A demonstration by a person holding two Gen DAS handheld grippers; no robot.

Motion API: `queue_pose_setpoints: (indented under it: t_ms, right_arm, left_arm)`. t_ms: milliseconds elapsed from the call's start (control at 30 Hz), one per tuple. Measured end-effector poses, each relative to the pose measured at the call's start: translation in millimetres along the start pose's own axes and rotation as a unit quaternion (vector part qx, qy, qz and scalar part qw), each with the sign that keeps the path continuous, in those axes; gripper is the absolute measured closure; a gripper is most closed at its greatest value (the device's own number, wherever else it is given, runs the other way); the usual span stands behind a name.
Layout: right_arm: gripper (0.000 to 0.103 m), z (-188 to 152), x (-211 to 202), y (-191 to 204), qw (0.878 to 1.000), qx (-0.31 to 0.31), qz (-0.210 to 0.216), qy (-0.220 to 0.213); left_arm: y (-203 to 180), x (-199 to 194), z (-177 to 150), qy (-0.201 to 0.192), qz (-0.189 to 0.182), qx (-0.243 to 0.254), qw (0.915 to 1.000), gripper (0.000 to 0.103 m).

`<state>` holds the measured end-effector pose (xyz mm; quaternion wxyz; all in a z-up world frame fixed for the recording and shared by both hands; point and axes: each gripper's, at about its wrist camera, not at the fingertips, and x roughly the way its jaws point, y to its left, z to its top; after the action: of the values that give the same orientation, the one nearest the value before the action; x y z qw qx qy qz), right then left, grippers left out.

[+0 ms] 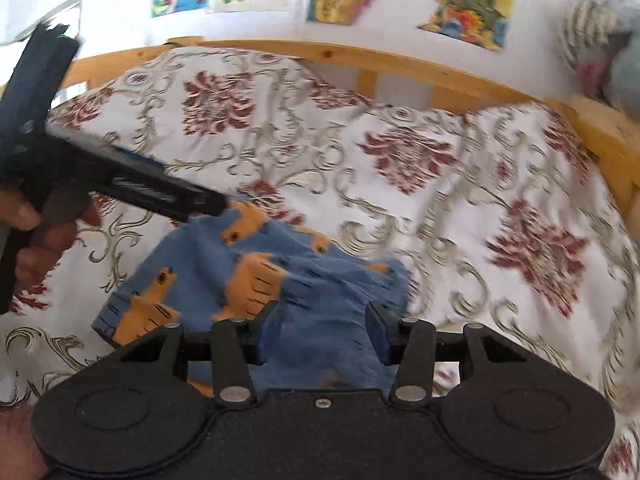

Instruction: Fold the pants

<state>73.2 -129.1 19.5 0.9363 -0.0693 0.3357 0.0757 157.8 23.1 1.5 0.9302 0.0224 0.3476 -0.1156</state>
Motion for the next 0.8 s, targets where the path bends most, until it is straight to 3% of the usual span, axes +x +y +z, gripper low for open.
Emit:
queue_pose_setpoints:
  t_ms: [100,200,300,367,500,633,700,800]
  right_arm:
    - [0.054,-5,22,2,0.999,0.003,0.003,0.035]
    - [0.051,-21,29,0,0.999,-0.013,-0.012,0.051]
    - [0.047,-29,23,-12,0.998,0.005,-0.014,0.06]
    - [0.047,-29,15,-24,0.998,0.038,-0.007,0.05]
    - [0.039,-17,2,-23,1.0,0.015,-0.021,0.009]
    - [0.035,-6,5,-17,1.0,-0.013,-0.004,-0.004]
    - [0.033,-8,14,-16,1.0,-0.017,0.003,0.016]
    - [0.033,-22,35,-19,0.997,-0.021,0.006,0.08]
  left_arm:
    - [-5,-7,8,-0.026,0.011,0.023,0.9993,0.008]
    - [-8,11,14,-0.003,0.062,0.043,0.9972,0.008]
    - [2,33,6,0.02,0.073,0.039,0.9964,0.008]
    - [10,41,1,0.036,0.076,0.028,0.996,0.008]
    - [27,37,-2,0.043,0.063,-0.016,0.997,0.008]
    - [23,25,-1,0.034,0.08,0.002,0.9962,0.009]
    - [21,19,0,0.032,0.079,0.006,0.9964,0.009]
    - [19,8,-2,0.026,0.063,-0.004,0.9977,0.009]
